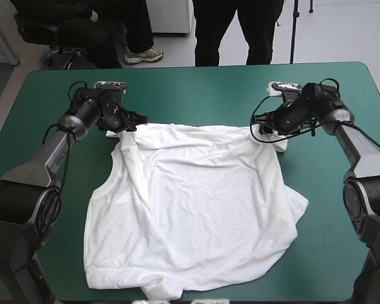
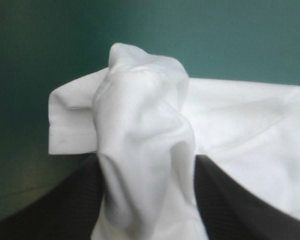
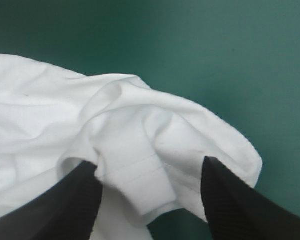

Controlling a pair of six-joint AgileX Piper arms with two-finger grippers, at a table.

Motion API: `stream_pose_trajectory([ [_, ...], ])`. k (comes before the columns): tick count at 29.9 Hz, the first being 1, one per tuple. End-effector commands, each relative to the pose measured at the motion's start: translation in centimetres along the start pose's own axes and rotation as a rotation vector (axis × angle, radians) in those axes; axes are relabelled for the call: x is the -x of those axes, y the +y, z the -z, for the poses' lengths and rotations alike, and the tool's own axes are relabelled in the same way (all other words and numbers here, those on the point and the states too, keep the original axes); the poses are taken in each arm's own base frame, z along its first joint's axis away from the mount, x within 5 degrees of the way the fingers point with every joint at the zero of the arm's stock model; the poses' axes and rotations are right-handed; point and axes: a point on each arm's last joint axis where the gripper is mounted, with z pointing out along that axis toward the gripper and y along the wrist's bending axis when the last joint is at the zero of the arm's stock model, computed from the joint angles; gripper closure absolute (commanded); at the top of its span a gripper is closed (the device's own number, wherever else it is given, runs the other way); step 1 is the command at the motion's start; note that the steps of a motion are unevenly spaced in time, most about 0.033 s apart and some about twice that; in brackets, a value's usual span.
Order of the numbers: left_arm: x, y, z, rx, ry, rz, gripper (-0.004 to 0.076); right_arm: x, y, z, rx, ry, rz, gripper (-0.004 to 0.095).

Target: Fold the cloth

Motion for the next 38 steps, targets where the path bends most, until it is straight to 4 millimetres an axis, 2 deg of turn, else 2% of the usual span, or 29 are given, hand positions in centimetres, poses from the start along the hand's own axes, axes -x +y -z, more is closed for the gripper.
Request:
stream_pose_trajectory([
  [1,2.6,0.0,5.6,0.0,-0.14,-0.01,0.015,1.9,1.2,4.9,0.031,-0.123,0.066,0.0313],
  [3,3.2,0.1,7.1,0.013,-0.159,-0.022,0.0166,2.2,1.6,6.4,0.039,-0.132,0.09,0.0336],
  [6,3.9,0.2,10.5,0.017,-0.213,-0.061,0.0197,2.5,2.4,9.2,0.046,-0.176,0.121,0.0368],
  [9,3.5,0.3,14.1,0.026,-0.249,-0.104,0.0225,2.1,3.0,12.4,0.043,-0.223,0.147,0.04],
  [10,3.2,0.5,15.7,0.033,-0.264,-0.122,0.0236,1.8,3.2,13.5,0.038,-0.231,0.157,0.0408],
  [15,0.8,1.0,21.2,0.059,-0.282,-0.124,0.0241,-0.5,3.9,18.0,0.009,-0.224,0.193,0.0413],
  [19,-2.1,1.6,24.7,0.085,-0.316,-0.121,0.0242,-3.0,4.2,20.7,-0.007,-0.232,0.204,0.0413],
  [26,-8.5,2.7,24.6,0.138,-0.13,-0.065,0.0241,-8.0,3.5,24.1,-0.126,-0.249,0.202,0.0413],
  [29,-10.2,2.8,24.0,0.138,-0.063,-0.023,0.0241,-9.3,3.2,24.6,-0.153,-0.255,0.197,0.0413],
  [33,-11.5,2.3,22.2,0.09,0.015,0.021,0.0241,-10.3,3.1,24.6,-0.156,-0.245,0.196,0.0413],
  [38,-13.5,2.2,18.5,0.083,0.135,0.032,0.0241,-10.5,3.1,24.4,-0.156,-0.222,0.193,0.0413],
])
